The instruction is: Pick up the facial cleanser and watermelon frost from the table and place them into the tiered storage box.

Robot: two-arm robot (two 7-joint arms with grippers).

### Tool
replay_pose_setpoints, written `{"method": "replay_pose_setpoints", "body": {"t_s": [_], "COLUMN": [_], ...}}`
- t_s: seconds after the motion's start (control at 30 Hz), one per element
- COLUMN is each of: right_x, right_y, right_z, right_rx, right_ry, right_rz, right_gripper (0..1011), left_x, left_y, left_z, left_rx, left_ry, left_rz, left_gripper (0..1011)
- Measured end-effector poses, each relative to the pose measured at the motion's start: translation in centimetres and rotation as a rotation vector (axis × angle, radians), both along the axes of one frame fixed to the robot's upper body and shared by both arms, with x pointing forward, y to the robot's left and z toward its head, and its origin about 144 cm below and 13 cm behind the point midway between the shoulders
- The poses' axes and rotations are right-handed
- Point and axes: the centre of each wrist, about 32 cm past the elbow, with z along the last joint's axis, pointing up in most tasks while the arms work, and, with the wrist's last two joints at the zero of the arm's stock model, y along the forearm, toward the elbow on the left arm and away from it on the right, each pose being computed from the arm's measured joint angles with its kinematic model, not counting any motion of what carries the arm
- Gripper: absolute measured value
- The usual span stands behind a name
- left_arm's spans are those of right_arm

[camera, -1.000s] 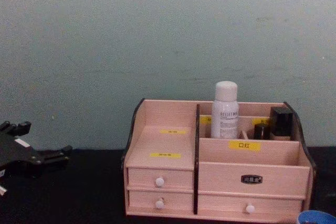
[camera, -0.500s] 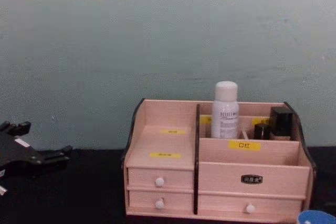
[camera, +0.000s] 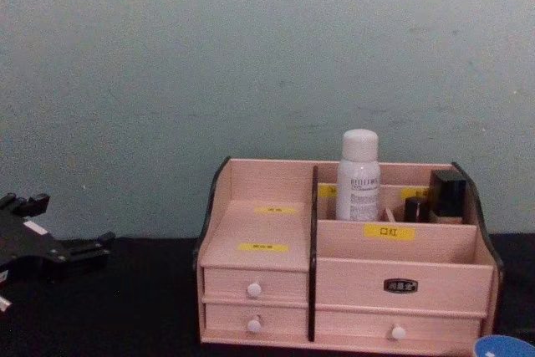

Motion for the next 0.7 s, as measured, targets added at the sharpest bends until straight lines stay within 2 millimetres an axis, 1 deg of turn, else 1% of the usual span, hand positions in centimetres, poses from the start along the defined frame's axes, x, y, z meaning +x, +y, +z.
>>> {"method": "replay_pose_setpoints", "body": {"t_s": [0.6,0.67,0.7], "right_x": [-0.04,-0.04,-0.04], "right_y": [0.0,0.0,0.0], "right_z": [0.0,0.0,0.0], "right_rx": [0.001,0.001,0.001], "right_ry": [-0.002,-0.002,-0.002], "right_rz": [0.001,0.001,0.001], "right_gripper": [1003,984,948], "left_x": [0.0,0.0,0.0], "left_y": [0.0,0.0,0.0], "left_z": [0.0,0.0,0.0], "left_rx": [0.0,0.0,0.0], "left_ry": [0.0,0.0,0.0], "left_rz": [0.0,0.0,0.0], "left_gripper": [1001,1001,1001]}}
